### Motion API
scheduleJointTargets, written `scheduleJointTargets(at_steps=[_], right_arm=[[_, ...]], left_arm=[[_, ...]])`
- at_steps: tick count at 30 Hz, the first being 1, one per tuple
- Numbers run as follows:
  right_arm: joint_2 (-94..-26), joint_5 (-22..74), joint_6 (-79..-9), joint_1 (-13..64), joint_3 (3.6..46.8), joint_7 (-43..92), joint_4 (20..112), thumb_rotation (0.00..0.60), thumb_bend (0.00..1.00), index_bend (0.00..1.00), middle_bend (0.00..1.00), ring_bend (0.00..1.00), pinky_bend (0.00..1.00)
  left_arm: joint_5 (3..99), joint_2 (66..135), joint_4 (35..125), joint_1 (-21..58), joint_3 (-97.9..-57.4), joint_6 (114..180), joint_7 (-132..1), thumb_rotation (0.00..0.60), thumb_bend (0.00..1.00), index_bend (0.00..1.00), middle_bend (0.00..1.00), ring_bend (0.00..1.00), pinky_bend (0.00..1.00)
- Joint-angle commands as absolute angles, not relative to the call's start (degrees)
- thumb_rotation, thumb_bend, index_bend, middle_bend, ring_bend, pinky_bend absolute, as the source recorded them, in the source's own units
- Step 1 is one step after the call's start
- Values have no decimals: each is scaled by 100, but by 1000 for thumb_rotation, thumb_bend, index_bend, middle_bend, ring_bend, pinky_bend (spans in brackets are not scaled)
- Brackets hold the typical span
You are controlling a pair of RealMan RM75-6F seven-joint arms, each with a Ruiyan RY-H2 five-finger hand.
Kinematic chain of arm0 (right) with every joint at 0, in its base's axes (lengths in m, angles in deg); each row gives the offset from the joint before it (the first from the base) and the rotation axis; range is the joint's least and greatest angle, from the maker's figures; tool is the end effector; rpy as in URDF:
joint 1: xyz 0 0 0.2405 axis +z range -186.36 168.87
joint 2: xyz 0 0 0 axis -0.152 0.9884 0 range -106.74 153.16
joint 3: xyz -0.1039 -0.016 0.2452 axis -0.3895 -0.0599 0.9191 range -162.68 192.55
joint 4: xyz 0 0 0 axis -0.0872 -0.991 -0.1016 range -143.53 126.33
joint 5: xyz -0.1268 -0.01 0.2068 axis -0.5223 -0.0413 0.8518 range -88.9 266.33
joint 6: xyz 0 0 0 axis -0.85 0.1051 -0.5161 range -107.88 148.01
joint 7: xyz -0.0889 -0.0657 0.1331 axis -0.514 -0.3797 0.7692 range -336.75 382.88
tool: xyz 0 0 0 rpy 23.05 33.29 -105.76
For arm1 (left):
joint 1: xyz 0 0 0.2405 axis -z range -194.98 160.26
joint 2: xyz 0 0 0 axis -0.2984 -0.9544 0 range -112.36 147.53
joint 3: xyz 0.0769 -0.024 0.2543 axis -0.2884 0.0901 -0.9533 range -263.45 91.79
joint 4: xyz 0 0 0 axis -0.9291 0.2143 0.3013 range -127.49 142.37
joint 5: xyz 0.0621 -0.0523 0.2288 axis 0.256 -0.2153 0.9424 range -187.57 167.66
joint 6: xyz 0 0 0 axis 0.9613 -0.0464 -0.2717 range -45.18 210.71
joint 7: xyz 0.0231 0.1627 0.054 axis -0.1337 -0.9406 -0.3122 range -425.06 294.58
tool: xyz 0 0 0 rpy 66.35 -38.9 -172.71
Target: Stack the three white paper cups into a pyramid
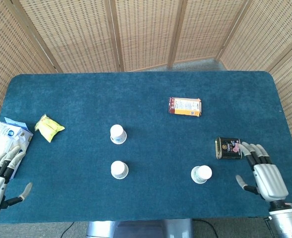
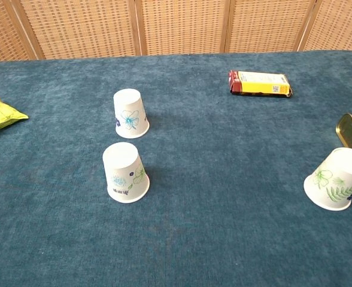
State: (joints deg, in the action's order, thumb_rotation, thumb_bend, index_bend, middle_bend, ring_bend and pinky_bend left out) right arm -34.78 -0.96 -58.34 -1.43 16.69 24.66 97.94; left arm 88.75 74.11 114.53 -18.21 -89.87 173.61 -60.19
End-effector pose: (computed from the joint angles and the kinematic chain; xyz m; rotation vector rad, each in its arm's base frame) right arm -0.2733 -0.2141 0.1192 1.5083 -1.0777 1.0146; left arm -0.2738 0.1509 0.1402 -1.4268 -1.0702 -1.1029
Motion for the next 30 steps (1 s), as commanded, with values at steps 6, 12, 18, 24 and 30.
scheduleJointTargets(at_steps=[6,12,18,24,30], right_arm=[[-3462,-402,-4999,450,1620,1945,10245,600,387,0,0,0,0],[-3650,-294,-4373,866,1656,1447,10404,600,393,35,0,0,0],[-3905,-103,-4010,1092,1624,857,10385,600,392,43,0,0,0],[-4095,189,-3798,1231,1602,331,10307,600,395,71,0,0,0],[-4115,393,-3727,1266,1515,142,10199,600,395,94,0,0,0]], left_arm=[[9025,7238,11569,-1735,-8958,17371,-6048,495,433,0,0,0,0],[9165,7100,11721,-1675,-8968,17343,-6158,497,433,0,0,0,0],[9187,7065,11799,-1647,-8983,17303,-6193,494,434,0,0,0,0],[9117,7055,11795,-1613,-8974,17245,-6181,495,434,0,0,0,0],[9073,7064,11807,-1591,-8980,17187,-6207,496,435,0,0,0,0]])
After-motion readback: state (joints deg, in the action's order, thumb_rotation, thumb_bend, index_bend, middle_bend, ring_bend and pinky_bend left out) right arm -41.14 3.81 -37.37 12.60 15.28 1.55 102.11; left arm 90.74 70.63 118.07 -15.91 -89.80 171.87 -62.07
